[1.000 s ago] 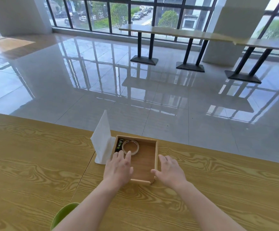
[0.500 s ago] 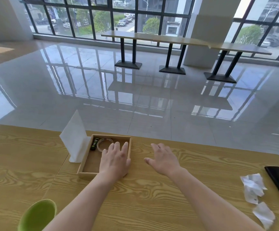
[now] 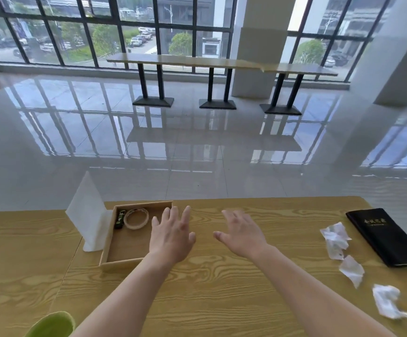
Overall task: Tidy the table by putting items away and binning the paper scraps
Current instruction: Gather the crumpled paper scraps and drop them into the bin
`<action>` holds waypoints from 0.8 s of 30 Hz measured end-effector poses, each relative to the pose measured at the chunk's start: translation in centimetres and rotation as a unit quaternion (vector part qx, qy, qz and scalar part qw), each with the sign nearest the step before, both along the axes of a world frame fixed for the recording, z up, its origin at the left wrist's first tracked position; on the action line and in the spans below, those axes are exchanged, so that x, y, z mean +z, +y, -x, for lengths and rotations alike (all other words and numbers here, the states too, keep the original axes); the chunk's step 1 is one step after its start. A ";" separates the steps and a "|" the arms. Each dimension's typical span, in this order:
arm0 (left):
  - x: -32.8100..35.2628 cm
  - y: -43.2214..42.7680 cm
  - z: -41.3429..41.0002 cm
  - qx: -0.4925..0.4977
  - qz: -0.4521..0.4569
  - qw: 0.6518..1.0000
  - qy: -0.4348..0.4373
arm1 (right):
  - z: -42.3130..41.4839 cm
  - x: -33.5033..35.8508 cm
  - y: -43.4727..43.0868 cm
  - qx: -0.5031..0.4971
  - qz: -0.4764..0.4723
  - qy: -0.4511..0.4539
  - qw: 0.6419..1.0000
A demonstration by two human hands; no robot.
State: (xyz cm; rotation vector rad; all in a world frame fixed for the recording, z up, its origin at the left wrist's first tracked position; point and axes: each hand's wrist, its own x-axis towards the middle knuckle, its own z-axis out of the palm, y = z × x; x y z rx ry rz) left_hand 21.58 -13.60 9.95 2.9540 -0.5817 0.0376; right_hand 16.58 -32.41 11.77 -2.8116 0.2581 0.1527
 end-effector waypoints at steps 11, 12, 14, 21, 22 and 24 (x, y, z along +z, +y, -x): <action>1.2 -1.9 2.7 -0.152 0.017 0.988 -0.029 | 8.2 1.1 0.4 -0.144 -0.004 -0.024 0.989; 1.3 -2.5 3.1 -0.164 0.020 0.986 -0.028 | 9.1 1.2 -0.2 -0.156 -0.007 -0.024 0.987; 1.6 -4.0 4.2 -0.185 0.023 0.982 -0.018 | 10.8 1.2 -1.4 -0.180 -0.011 -0.026 0.983; 1.9 -10.9 8.8 -0.256 0.029 0.966 -0.016 | 16.9 0.5 -6.6 -0.254 -0.015 -0.038 0.966; 1.7 -12.1 9.6 -0.265 0.029 0.964 -0.014 | 18.0 0.2 -7.5 -0.264 -0.017 -0.037 0.964; 1.3 -14.5 11.3 -0.280 0.027 0.960 -0.011 | 20.2 -0.3 -9.6 -0.280 -0.020 -0.033 0.959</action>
